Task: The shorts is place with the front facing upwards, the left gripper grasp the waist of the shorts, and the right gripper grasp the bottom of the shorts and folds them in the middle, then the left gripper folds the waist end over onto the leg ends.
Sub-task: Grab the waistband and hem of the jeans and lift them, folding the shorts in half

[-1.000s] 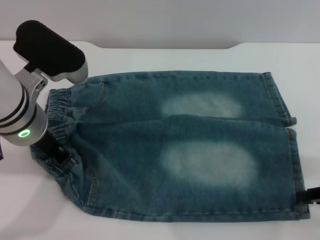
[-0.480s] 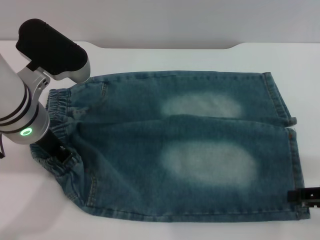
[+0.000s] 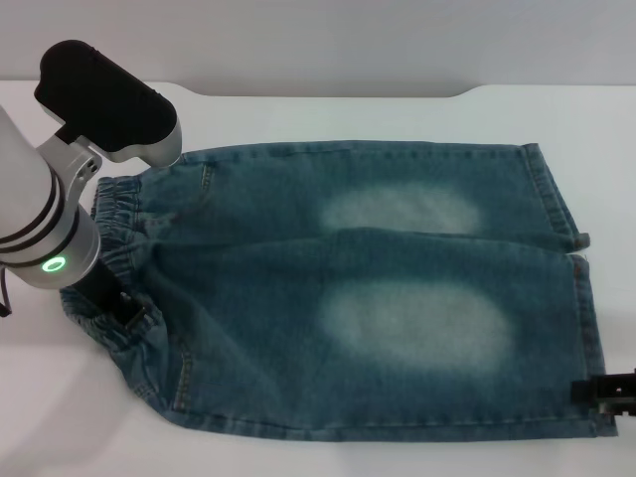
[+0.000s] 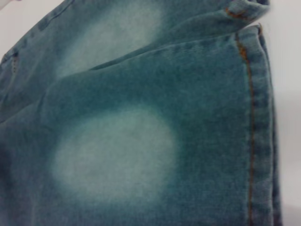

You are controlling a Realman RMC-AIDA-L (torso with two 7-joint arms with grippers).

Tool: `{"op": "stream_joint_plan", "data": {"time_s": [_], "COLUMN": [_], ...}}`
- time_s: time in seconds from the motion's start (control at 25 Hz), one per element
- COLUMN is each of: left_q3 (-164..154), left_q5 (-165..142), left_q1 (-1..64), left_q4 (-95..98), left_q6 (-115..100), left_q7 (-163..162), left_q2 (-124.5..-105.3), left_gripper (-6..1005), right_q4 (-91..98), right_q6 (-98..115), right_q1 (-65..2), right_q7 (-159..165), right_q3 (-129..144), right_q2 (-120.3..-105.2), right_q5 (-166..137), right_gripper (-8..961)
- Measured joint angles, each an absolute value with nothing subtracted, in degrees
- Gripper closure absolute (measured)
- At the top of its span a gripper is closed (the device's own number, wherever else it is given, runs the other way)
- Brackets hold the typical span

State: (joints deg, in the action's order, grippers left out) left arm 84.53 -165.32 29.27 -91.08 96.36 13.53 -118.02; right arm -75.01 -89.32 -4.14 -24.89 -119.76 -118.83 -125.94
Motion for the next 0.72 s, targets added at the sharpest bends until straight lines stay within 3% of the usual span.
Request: {"op": "stream_joint_plan", "data": {"time_s": [0.72], "left_q3": [84.5], "left_q5": [-165.3], "left_q1": [29.3], "left_q4": [-91.0], "left_q6": [96.5], "left_q7": [13.6], "left_q2": [-118.04], "left_gripper": [953], "right_q4": [-73.2], "right_q6": [-88.8], "right_q1": [-4.4], "right_q7": [-24.8], "right_q3": [-121.3], "right_q2": [-118.81], "right_q5": [-127.1], "right_gripper": [431]}}
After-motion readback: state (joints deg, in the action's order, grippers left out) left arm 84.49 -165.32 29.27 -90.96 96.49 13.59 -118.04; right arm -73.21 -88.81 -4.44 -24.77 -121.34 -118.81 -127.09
